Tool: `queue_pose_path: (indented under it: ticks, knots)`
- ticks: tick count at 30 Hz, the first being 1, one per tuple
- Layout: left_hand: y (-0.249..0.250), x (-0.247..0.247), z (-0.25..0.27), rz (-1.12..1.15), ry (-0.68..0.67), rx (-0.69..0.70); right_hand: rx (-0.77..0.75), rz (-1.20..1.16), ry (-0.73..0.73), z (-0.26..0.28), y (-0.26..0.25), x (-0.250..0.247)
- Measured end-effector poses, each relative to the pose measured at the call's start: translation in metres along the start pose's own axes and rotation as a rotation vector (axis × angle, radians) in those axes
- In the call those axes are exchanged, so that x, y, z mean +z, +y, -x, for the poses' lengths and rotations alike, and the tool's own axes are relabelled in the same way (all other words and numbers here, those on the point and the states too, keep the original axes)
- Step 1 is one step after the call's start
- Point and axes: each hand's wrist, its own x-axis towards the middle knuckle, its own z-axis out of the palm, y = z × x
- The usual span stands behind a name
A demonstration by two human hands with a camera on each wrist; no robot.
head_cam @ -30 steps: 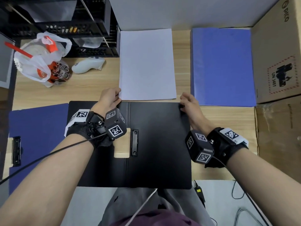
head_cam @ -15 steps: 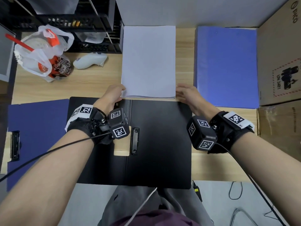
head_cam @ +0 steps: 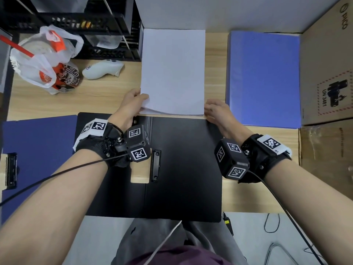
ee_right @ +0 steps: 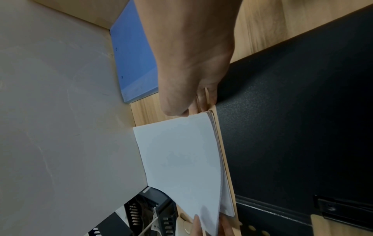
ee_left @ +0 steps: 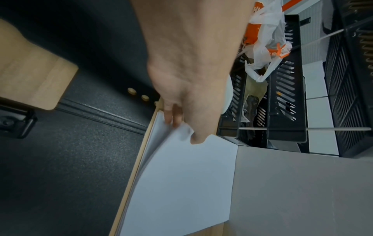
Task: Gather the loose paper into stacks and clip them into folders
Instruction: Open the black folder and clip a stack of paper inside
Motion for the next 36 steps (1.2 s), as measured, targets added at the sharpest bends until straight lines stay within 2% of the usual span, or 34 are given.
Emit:
queue_pose_path:
  ticks: [4,6,10,14,17,19,23,25,30,33,36]
  knots:
    - [0.01,0.009,0.003,0.144,-0.057,-0.035,-0.011,-0.029,-0.07,0.006,0.0,-0.004]
    - [0.015,0.016,0.007,0.147,-0.096,-0.037,-0.005,-0.04,-0.1,0.007,0.003,-0.007]
    - [0.019,0.023,0.016,0.148,-0.087,-0.027,0.008,-0.078,-0.032,0.014,0.0,-0.014]
    - [0.013,0.006,0.034,0.141,-0.109,0.039,0.021,-0.186,-0.132,0.026,-0.017,-0.015]
    - [-0.001,-0.009,0.054,0.091,-0.17,0.094,-0.095,-0.266,-0.196,0.035,-0.032,-0.01]
    - [-0.009,-0.014,0.066,0.094,-0.17,0.133,-0.176,-0.248,-0.176,0.043,-0.04,-0.008]
    - [-0.013,-0.013,0.084,0.145,-0.083,0.233,-0.283,-0.293,-0.159,0.071,-0.043,-0.009]
    - [-0.011,-0.012,0.092,0.159,-0.108,0.29,-0.347,-0.304,-0.134,0.089,-0.039,-0.009]
    - [-0.001,-0.015,0.114,0.14,-0.202,0.421,-0.578,-0.197,0.041,0.13,-0.033,0.001]
    - [-0.003,-0.024,0.122,-0.001,-0.288,0.415,-0.634,-0.199,0.101,0.147,-0.025,0.001]
    - [-0.015,-0.03,0.132,-0.228,-0.383,0.351,-0.572,-0.084,0.109,0.157,0.002,0.002]
